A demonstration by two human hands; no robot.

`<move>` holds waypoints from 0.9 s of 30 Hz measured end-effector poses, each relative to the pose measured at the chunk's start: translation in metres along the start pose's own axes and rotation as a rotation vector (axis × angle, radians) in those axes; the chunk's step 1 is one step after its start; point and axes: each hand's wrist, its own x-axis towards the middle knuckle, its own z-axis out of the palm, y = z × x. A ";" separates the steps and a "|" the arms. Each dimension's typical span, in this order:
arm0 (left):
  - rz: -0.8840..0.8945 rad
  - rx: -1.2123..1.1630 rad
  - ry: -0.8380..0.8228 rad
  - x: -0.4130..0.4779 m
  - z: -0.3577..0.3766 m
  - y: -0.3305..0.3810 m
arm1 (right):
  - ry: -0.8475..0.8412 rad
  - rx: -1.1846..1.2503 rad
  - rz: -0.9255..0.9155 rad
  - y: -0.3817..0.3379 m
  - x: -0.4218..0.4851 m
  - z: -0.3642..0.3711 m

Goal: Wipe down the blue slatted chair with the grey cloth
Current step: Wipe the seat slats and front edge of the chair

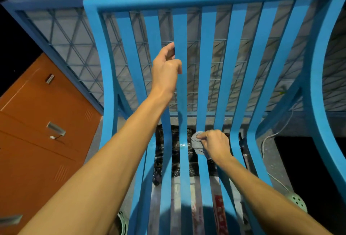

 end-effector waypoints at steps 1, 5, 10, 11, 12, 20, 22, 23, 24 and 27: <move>0.001 -0.001 -0.007 0.001 -0.002 0.000 | -0.036 0.016 0.026 -0.002 -0.003 0.005; 0.021 0.006 -0.037 -0.002 -0.004 0.000 | -0.173 0.040 0.061 -0.009 0.006 -0.005; 0.002 0.009 -0.013 -0.002 -0.006 -0.005 | -0.053 0.041 0.010 -0.011 0.015 -0.016; -0.010 0.019 -0.007 -0.004 -0.005 -0.007 | -0.089 0.062 0.035 -0.009 0.008 -0.010; -0.015 0.028 -0.004 -0.009 -0.005 -0.009 | -0.118 0.105 0.064 -0.007 0.001 -0.004; -0.224 0.054 0.001 -0.095 -0.018 -0.074 | -0.283 0.275 0.214 -0.002 -0.018 0.002; -0.313 0.114 -0.009 -0.125 -0.022 -0.099 | -0.296 0.301 0.239 0.001 -0.031 0.003; -0.363 0.156 -0.016 -0.141 -0.024 -0.110 | -0.300 0.308 0.245 0.002 -0.039 0.003; -0.412 0.201 -0.029 -0.159 -0.026 -0.118 | -0.300 0.314 0.241 0.003 -0.051 0.003; -0.522 0.260 -0.069 -0.203 -0.031 -0.136 | -0.311 0.338 0.241 0.003 -0.081 0.005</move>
